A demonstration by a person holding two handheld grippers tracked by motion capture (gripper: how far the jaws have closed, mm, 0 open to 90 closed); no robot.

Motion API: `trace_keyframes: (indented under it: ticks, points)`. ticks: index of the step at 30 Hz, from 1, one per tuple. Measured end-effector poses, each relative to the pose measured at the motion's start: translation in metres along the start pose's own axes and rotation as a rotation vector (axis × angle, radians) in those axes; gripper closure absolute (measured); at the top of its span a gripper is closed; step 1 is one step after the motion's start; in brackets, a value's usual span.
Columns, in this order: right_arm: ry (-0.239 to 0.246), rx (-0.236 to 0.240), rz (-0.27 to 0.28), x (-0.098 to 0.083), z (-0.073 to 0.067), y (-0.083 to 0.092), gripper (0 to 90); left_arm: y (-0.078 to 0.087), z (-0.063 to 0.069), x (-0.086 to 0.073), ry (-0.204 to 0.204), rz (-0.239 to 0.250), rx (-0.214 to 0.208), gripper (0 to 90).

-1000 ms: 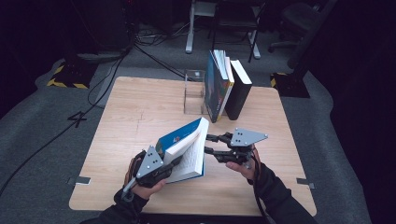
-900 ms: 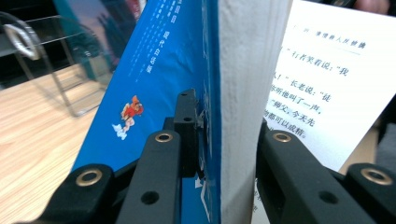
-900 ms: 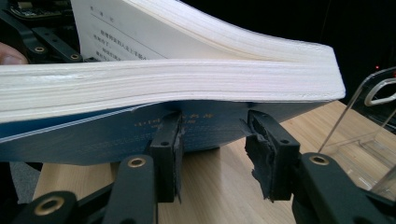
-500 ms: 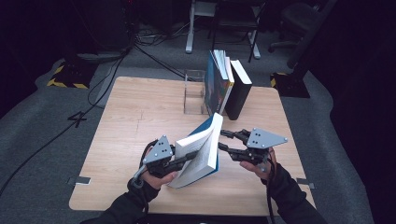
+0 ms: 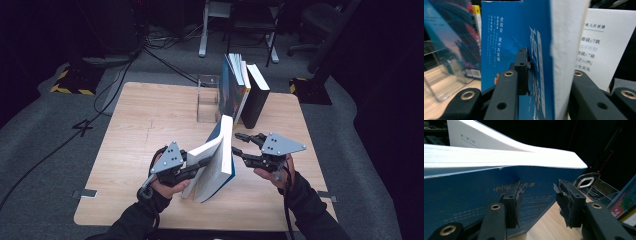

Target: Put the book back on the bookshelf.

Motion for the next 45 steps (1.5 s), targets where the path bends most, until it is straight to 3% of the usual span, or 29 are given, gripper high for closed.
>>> trace_keyframes:
  ticks: [4, 7, 9, 14, 15, 16, 17, 21, 24, 28, 32, 35, 37, 43, 45]
  points:
    - [0.006, 0.009, -0.029, 0.0, -0.009, -0.007, 52.8, 0.007, 0.0, -0.003, -0.006, -0.006, 0.026, 70.3]
    - [0.018, 0.052, -0.013, 0.0, -0.02, -0.011, 51.3, 0.012, -0.001, -0.006, -0.007, -0.005, 0.053, 69.3]
    - [0.021, 0.091, -0.013, -0.002, -0.028, -0.017, 49.0, 0.017, -0.001, -0.008, -0.025, -0.023, 0.076, 64.6]
    - [0.021, 0.12, -0.035, -0.01, -0.037, -0.025, 49.9, 0.023, 0.002, -0.014, -0.049, -0.072, 0.093, 60.3]
    - [0.008, 0.134, -0.037, -0.014, -0.038, -0.028, 50.0, 0.025, 0.005, -0.018, -0.069, -0.111, 0.093, 58.0]
    - [0.008, 0.134, -0.037, -0.014, -0.038, -0.028, 50.0, 0.025, 0.005, -0.018, -0.069, -0.111, 0.093, 57.0]
    - [0.002, 0.137, -0.041, -0.016, -0.038, -0.029, 49.9, 0.028, 0.009, -0.023, -0.107, -0.149, 0.095, 55.9]
    - [0.007, 0.142, -0.052, -0.021, -0.038, -0.032, 49.6, 0.03, 0.015, -0.033, -0.112, -0.199, 0.079, 52.9]
    - [0.004, 0.153, -0.056, -0.024, -0.038, -0.035, 49.4, 0.029, 0.021, -0.042, -0.145, -0.245, 0.093, 49.1]
    - [0.001, 0.159, -0.052, -0.025, -0.038, -0.037, 49.2, 0.029, 0.025, -0.051, -0.127, -0.27, 0.094, 46.7]
    - [-0.005, 0.163, -0.056, -0.029, -0.037, -0.039, 49.0, 0.027, 0.028, -0.06, -0.11, -0.316, 0.06, 40.4]
    - [-0.007, 0.168, -0.068, -0.032, -0.039, -0.043, 48.4, 0.021, 0.041, -0.07, -0.143, -0.372, 0.049, 30.6]
    - [0.002, 0.17, -0.077, -0.033, -0.039, -0.046, 48.3, 0.019, 0.044, -0.071, -0.152, -0.378, 0.057, 26.4]
    - [-0.014, 0.167, -0.065, -0.036, -0.04, -0.048, 47.7, 0.003, 0.053, -0.076, -0.084, -0.343, 0.161, 20.5]
    - [-0.02, 0.163, -0.065, -0.038, -0.039, -0.05, 47.4, -0.007, 0.056, -0.077, -0.091, -0.333, 0.249, 19.6]
Point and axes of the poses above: each handheld gripper's, and its own axes: y roughly backward along the jaws, x roughly out of its top, z roughly to its right, the point moved 1 cm from there along -y, roughly forward along the jaws, and after that the axes turned 12 degrees about x, right-handed, at the moved point
